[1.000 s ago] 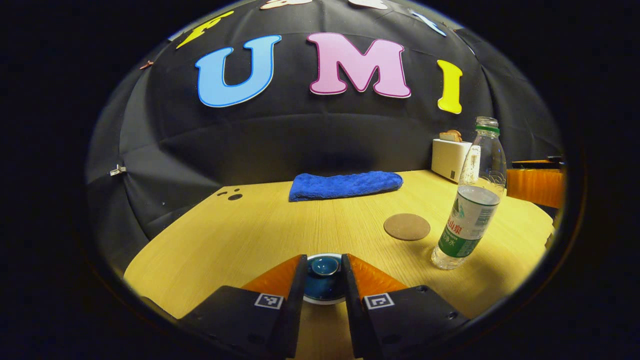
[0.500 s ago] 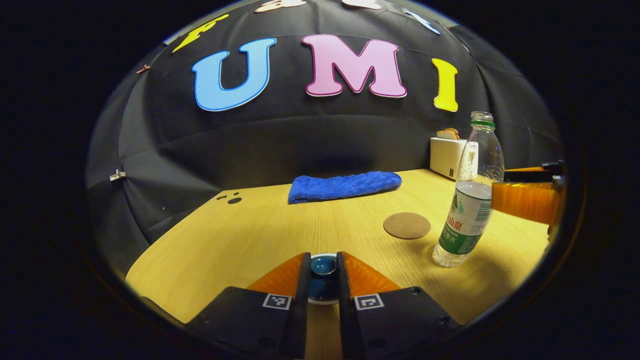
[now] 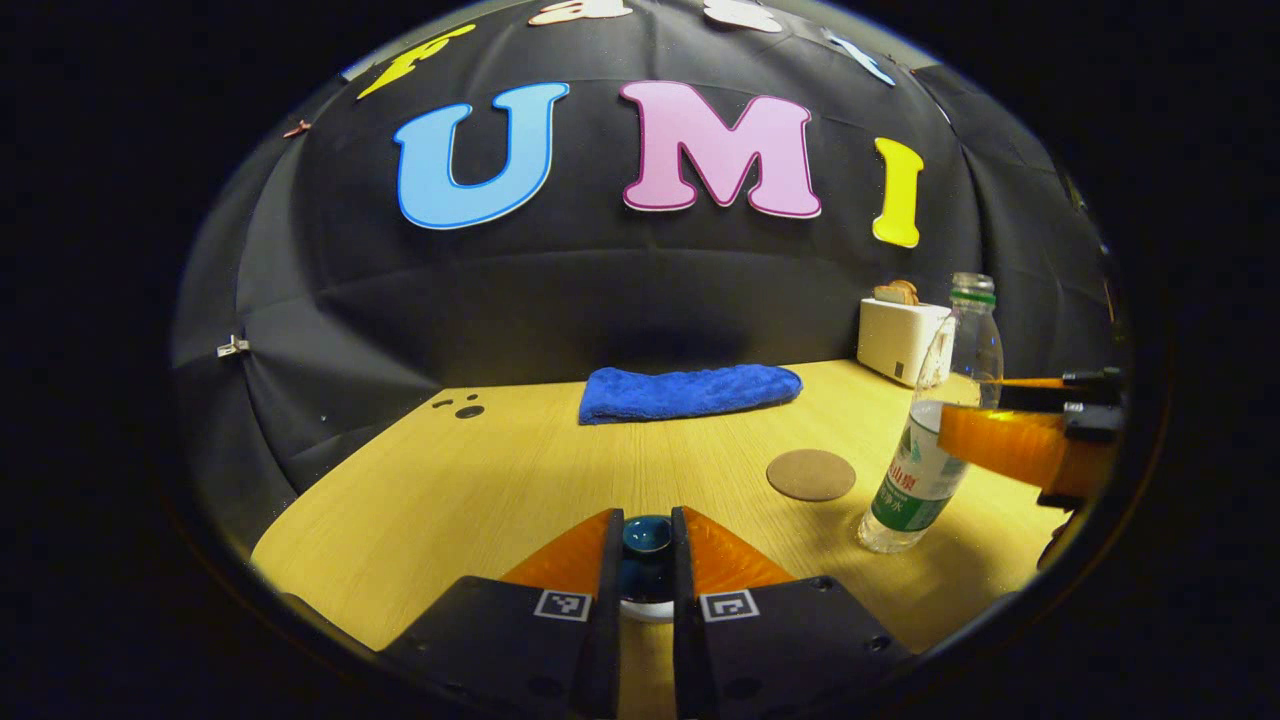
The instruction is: Open the teacup lid with one hand, grasp the water bottle and pour water into the teacup with the other hand; after pouring, place the water bottle on the coaster and then close the teacup lid.
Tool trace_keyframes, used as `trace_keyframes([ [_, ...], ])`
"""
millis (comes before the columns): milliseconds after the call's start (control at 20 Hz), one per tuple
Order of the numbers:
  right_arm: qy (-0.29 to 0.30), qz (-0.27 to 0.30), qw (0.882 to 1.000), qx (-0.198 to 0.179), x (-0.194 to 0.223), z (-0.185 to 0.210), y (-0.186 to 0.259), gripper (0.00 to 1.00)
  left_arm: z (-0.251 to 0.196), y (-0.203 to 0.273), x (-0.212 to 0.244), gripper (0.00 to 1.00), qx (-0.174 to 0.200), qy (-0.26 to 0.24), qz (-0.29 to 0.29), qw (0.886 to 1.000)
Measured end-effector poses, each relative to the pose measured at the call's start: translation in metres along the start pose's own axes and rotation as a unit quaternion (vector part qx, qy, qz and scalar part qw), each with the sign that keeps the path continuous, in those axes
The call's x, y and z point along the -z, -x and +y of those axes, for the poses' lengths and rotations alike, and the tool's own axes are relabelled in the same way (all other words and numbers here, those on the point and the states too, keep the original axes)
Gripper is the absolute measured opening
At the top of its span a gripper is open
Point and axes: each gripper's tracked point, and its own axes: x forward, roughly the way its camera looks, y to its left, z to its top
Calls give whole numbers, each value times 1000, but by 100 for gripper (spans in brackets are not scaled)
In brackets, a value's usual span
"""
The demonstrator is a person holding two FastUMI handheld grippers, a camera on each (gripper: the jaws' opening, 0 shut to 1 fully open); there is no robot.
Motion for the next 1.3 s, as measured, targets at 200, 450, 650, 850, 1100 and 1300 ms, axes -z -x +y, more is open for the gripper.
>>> trace_keyframes([
  [200,2,2,1000,10,4,-1,-11,99,9,9,-9,25,-3,13,-5,1000],
  [450,2,3,1000,24,11,-2,-25,99,22,12,-4,25,-5,24,4,1000],
  [650,3,13,1000,28,19,1,-32,91,29,11,-4,25,-8,25,3,1000],
  [850,6,14,999,37,19,2,-32,75,33,13,-1,25,-10,26,5,1000],
  [1100,8,22,1000,17,19,12,-35,73,40,18,2,25,-16,28,8,999],
  [1300,39,33,999,17,16,12,-39,75,50,22,1,25,-26,30,6,999],
])
